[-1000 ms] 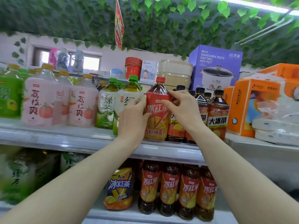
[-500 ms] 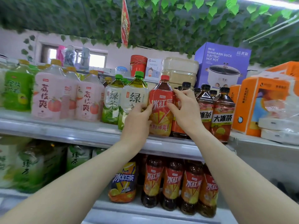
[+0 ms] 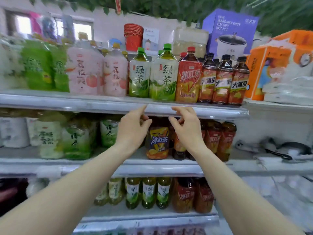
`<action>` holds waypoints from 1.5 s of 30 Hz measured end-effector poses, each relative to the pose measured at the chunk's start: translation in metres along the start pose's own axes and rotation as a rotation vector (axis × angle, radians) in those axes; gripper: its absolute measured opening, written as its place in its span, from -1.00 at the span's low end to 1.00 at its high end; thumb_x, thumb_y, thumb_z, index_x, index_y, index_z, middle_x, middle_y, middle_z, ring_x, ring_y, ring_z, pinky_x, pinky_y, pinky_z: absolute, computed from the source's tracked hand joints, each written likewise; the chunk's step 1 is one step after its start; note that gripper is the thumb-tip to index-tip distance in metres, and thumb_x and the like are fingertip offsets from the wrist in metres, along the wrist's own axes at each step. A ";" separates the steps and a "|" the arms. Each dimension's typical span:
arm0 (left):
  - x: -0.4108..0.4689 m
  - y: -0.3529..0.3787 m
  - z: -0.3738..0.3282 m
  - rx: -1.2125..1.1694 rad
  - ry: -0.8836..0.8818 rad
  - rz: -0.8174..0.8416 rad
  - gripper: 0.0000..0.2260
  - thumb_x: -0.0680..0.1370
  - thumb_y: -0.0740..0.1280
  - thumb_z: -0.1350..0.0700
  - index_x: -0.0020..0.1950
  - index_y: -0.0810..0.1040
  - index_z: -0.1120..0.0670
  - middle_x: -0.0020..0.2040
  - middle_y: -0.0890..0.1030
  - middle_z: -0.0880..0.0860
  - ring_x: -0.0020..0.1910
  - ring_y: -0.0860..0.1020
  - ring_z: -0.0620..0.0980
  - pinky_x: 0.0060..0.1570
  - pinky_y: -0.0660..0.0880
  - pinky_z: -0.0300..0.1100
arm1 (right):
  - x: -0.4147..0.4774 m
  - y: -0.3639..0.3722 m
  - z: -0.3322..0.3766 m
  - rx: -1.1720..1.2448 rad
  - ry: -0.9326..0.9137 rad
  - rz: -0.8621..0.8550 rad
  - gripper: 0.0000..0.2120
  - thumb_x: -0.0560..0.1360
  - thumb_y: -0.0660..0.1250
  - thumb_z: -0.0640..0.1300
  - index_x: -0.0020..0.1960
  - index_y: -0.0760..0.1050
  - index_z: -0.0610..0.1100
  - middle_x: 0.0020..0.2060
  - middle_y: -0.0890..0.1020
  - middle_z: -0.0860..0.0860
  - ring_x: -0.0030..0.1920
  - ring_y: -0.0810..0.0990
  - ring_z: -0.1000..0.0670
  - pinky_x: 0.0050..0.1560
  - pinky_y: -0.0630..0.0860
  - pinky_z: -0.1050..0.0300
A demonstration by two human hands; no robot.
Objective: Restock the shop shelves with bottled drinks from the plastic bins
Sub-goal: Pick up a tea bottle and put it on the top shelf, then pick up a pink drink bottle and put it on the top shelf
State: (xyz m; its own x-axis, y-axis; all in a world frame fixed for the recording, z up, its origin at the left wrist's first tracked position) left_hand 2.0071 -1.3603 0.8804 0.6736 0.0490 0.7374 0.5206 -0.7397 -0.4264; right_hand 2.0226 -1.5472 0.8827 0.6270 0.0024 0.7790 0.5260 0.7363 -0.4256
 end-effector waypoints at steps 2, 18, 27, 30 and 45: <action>-0.023 -0.010 0.017 -0.010 -0.030 0.030 -0.55 0.55 0.40 0.10 0.43 0.46 0.02 -0.04 0.63 -0.05 -0.09 0.59 -0.04 0.07 0.52 -0.06 | -0.028 0.015 0.005 0.013 0.041 0.017 -0.71 0.59 0.38 -0.09 0.30 0.56 -0.02 0.03 0.49 0.05 -0.19 0.51 0.18 -0.03 0.44 0.26; -0.204 0.012 0.166 0.061 -0.303 0.259 -0.75 0.54 0.41 0.18 0.21 0.62 0.08 -0.07 0.65 0.00 -0.13 0.59 -0.03 -0.03 0.56 -0.07 | -0.245 0.179 -0.041 0.170 0.263 0.396 -0.81 0.57 0.38 -0.14 0.17 0.64 -0.11 -0.06 0.56 0.03 -0.20 0.52 0.16 -0.12 0.45 0.29; -0.315 0.038 0.243 0.035 -0.582 0.413 -0.73 0.54 0.40 0.18 0.24 0.61 0.07 -0.03 0.65 0.02 -0.06 0.62 0.02 0.09 0.55 0.02 | -0.361 0.239 -0.074 0.206 0.464 0.580 -0.84 0.55 0.42 -0.15 0.13 0.65 -0.09 -0.05 0.61 0.00 -0.19 0.57 0.07 -0.12 0.50 0.22; -0.343 0.041 0.269 0.014 -0.618 0.480 -0.74 0.54 0.39 0.19 0.24 0.62 0.10 -0.03 0.65 0.01 -0.05 0.61 0.00 0.07 0.55 0.01 | -0.397 0.257 -0.075 0.218 0.577 0.622 -0.82 0.54 0.43 -0.19 0.14 0.65 -0.11 -0.05 0.60 0.01 -0.18 0.54 0.24 -0.12 0.42 0.36; -0.530 0.039 0.477 -0.073 -0.802 0.672 -0.76 0.52 0.42 0.21 0.17 0.65 0.04 -0.07 0.65 -0.04 -0.14 0.61 -0.10 0.03 0.56 -0.26 | -0.601 0.395 -0.085 0.105 0.914 0.682 -0.82 0.55 0.43 -0.16 0.16 0.65 -0.08 -0.01 0.64 0.04 -0.13 0.62 0.09 -0.04 0.56 0.26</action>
State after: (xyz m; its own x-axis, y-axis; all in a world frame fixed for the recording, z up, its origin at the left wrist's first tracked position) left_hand 1.9208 -1.0952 0.2231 0.9765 0.0243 -0.2141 -0.1040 -0.8171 -0.5671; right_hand 1.9028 -1.3149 0.2075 0.9691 -0.0383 -0.2435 -0.1074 0.8236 -0.5570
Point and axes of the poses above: each hand's wrist, its own x-axis towards the middle knuckle, its own y-axis out of the palm, z = x × y, the point moved 6 cm from there along x, towards the middle knuckle
